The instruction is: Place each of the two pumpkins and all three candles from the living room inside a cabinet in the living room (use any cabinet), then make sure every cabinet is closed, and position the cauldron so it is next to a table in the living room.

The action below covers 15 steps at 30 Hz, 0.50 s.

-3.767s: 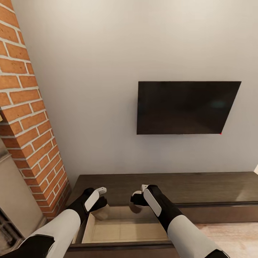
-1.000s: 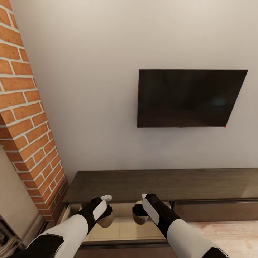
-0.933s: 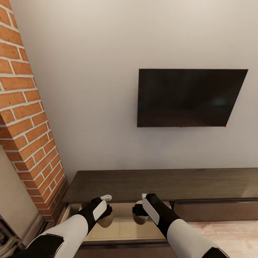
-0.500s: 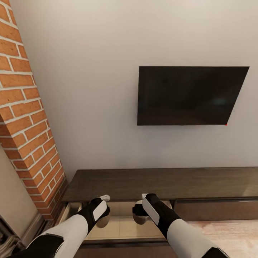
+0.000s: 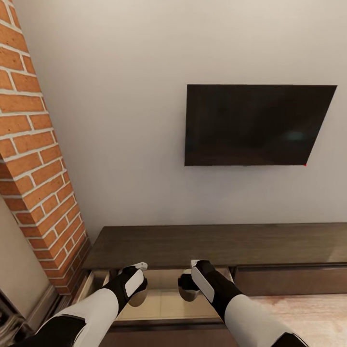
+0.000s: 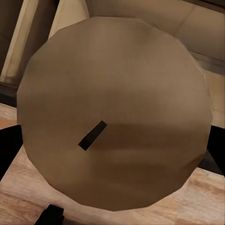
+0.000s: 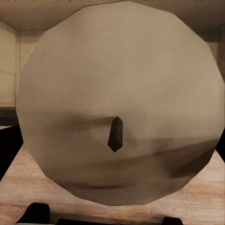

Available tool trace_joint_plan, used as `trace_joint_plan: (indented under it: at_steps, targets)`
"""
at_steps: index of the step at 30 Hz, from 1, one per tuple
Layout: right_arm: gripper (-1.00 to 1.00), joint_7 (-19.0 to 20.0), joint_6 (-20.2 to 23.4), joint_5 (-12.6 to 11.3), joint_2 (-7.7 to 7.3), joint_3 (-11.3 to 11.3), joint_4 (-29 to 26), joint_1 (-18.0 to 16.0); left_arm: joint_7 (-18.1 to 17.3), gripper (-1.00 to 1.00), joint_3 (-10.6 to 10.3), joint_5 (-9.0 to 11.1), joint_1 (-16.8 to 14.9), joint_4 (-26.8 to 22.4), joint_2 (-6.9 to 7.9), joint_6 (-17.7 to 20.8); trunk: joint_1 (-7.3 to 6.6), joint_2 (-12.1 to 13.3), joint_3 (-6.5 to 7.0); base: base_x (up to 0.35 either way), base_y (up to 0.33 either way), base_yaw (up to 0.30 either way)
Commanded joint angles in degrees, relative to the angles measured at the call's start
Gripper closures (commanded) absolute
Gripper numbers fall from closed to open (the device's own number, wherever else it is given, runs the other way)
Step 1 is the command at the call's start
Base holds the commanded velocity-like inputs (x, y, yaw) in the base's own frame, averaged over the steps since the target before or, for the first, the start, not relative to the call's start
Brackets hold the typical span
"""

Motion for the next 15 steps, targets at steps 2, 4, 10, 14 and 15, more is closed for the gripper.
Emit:
trace_joint_plan:
  at_steps: [2, 4, 10, 14, 15]
  targets:
    - [1.0, -0.44, -1.37, -0.61, 0.0, 0.22, -0.05, -0.02, 0.4, 1.0, -0.51, 0.41, -0.03, -0.11, 0.0, 0.27, 0.45, -0.86, -0.43, 0.0, 0.0, 0.0]
    - [1.0, -0.39, -2.13, -0.65, 0.0, 0.25, -0.05, 0.01, 0.39, 1.0, -0.51, 0.41, -0.03, -0.11, 0.0, 0.27, 0.89, -1.66, -0.79, 0.0, 0.0, 0.0]
    - [1.0, -0.35, -2.64, -0.67, 0.0, 0.26, -0.05, 0.07, 0.38, 1.0, -0.58, 0.41, -0.03, -0.11, 0.0, 0.27, 2.2, -4.07, -1.87, 0.0, 0.0, 0.0]
    - [1.0, -0.34, -2.67, -0.64, 0.0, 0.26, -0.05, 0.04, 0.19, 1.0, -0.57, 0.41, -0.03, -0.11, 0.0, 0.27, 3.08, -5.67, -2.58, 0.0, 0.0, 0.0]
    - [1.0, -0.34, -2.68, -0.64, 0.0, 0.26, -0.05, 0.06, 0.13, 1.0, -0.58, 0.41, -0.03, -0.11, 0.0, 0.27, 3.3, -6.07, -2.76, 0.0, 0.0, 0.0]
